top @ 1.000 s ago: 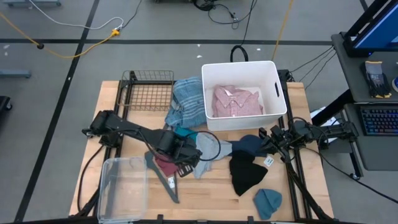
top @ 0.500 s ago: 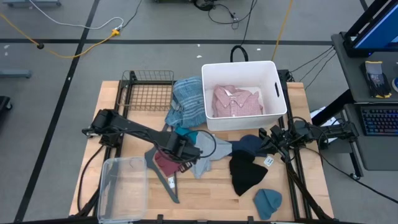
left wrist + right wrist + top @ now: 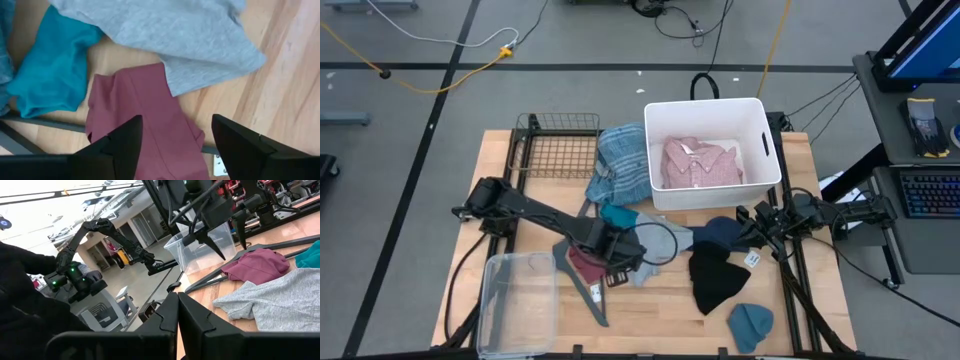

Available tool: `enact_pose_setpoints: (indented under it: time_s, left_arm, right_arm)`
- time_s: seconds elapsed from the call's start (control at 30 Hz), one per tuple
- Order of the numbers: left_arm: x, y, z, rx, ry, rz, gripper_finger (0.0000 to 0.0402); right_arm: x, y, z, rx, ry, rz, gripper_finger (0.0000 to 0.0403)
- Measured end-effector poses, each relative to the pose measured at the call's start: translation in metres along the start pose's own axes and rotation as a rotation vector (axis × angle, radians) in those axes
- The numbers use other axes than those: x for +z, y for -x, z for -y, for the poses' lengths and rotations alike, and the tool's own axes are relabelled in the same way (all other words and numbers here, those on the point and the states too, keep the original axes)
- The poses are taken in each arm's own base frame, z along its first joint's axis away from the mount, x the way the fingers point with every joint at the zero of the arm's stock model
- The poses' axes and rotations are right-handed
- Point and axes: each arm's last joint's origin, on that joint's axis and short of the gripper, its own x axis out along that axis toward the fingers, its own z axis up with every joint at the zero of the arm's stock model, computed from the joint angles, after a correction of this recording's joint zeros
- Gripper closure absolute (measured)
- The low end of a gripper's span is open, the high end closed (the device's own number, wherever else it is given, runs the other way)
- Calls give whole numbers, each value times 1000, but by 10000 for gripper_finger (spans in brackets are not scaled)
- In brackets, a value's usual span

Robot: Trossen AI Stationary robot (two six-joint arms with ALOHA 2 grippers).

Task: Pick & Place Cloths
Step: Put the pink boxers into the transparent bin

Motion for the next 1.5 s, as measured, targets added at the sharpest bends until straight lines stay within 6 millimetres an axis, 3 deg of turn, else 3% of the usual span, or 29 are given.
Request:
enact_pose_setpoints:
  time_s: [0.3,0.6,0.83,1.23,1.5]
  left_arm:
    - [-4,-10,14,-3,41,-9,153]
    - [-20,-30,36,-10,66,-136,153]
    - [-39,-27,46,53,115,-198,153]
    - [-64,-22,72,80,99,-164,153]
    - [-76,-19,80,131,106,-139,153]
  right_arm:
    - [-1,0,0,-4,0,-5,399]
    - [-1,0,0,-5,-2,-5,399]
    - [-1,0,0,-5,-2,-5,399]
    - [-1,0,0,-6,-2,-5,399]
    - [-1,0,0,-6,-2,-4,399]
